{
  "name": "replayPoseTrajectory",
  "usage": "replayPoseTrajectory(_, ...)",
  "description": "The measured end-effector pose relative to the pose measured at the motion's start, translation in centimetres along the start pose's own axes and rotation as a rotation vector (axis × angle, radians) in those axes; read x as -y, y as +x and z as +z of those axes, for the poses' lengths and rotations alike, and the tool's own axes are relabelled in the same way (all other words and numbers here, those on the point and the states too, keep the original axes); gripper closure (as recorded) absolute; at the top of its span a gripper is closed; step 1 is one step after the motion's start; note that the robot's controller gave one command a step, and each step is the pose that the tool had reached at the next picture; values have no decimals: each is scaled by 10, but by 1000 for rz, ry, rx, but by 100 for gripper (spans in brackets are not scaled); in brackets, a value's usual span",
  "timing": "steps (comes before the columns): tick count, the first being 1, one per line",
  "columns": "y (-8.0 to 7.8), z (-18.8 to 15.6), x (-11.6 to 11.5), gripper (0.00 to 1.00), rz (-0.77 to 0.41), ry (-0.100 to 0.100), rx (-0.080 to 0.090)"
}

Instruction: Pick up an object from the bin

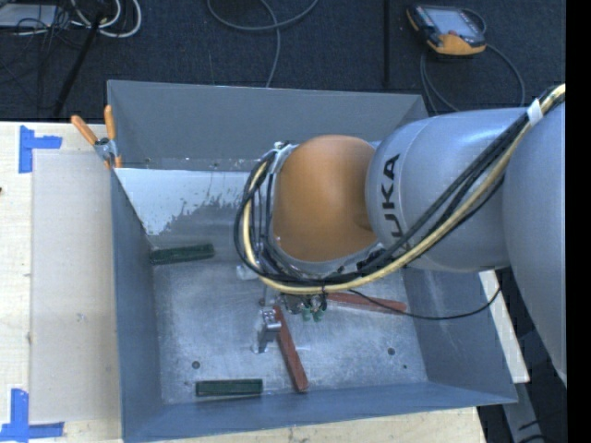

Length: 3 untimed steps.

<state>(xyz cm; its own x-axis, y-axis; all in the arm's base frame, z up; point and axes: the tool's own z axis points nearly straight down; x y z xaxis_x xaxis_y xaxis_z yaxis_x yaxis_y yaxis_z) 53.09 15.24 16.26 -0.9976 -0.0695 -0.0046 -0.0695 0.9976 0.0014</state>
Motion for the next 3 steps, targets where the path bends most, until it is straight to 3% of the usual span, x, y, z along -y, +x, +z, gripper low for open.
replayPoseTrajectory(1, -11, 56, 35, 0, -194, 0, -2)
replayPoseTrajectory(2, -10, 79, 51, 0, -344, -5, 2)
replayPoseTrajectory(3, -52, 86, 101, 100, -341, -1, 2)
